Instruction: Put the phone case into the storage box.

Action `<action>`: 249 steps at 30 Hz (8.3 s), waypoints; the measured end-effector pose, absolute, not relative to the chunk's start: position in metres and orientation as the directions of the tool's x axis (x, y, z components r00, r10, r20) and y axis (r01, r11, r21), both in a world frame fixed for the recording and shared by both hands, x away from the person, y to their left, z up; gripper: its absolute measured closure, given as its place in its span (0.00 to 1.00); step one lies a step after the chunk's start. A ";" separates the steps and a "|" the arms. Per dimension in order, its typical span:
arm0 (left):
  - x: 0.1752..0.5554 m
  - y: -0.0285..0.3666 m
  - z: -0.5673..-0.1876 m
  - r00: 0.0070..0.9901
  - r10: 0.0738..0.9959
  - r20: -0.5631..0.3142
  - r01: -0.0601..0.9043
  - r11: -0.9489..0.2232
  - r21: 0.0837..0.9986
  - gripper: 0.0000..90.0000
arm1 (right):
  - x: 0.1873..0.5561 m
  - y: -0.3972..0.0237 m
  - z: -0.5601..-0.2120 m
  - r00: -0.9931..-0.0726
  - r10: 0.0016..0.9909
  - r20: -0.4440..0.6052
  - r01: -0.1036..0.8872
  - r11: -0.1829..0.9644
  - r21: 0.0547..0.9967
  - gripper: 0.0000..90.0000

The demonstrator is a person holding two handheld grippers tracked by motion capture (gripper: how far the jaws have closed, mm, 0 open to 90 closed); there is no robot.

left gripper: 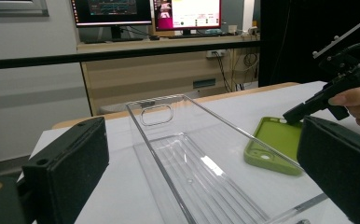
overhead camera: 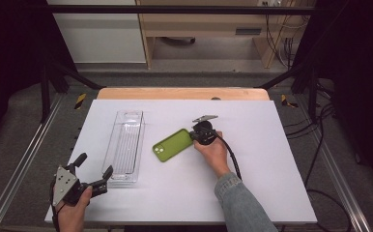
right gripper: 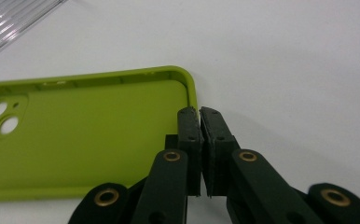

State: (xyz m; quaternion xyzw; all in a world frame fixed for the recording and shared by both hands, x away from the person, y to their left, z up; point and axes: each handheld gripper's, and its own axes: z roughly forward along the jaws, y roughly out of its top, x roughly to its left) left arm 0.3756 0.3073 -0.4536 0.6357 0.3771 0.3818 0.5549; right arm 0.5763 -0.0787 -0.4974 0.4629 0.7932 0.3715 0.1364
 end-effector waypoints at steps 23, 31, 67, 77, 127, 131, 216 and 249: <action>0.370 0.300 -0.448 0.438 0.897 0.052 0.060 -0.087 0.994 0.02 | 0.551 -0.087 -0.460 -0.569 0.818 0.089 0.552 0.299 0.779 0.98; 0.367 0.294 -0.441 0.413 0.911 0.017 0.089 -0.059 0.994 0.02 | 0.529 -0.101 -0.448 -0.558 0.826 0.077 0.518 0.274 0.811 0.98; 0.397 0.148 -0.424 0.508 0.861 -0.004 0.299 -0.171 0.939 0.06 | 0.471 -0.165 -0.457 -0.465 0.880 0.099 0.424 0.123 0.897 0.98; 0.397 0.140 -0.421 0.479 0.878 -0.016 0.301 -0.147 0.942 0.06 | 0.468 -0.165 -0.456 -0.445 0.890 0.098 0.408 0.104 0.907 0.98; 0.394 0.115 -0.442 0.441 0.888 -0.130 0.430 -0.082 0.899 0.37 | 0.451 -0.153 -0.445 -0.444 0.896 0.014 0.279 0.123 0.952 0.98; 0.397 0.112 -0.445 0.440 0.886 -0.146 0.446 -0.074 0.892 0.43 | 0.449 -0.152 -0.443 -0.448 0.894 0.008 0.269 0.127 0.955 0.98; 0.428 0.135 -0.436 0.229 0.949 -0.218 0.424 0.104 0.900 0.98 | 0.429 -0.130 -0.442 -0.531 0.846 0.057 0.255 0.096 0.962 0.81; 0.446 0.162 -0.393 0.244 0.969 0.041 0.322 -0.121 0.939 0.98 | 0.424 -0.189 -0.449 -0.538 0.843 0.009 0.205 0.121 0.971 0.14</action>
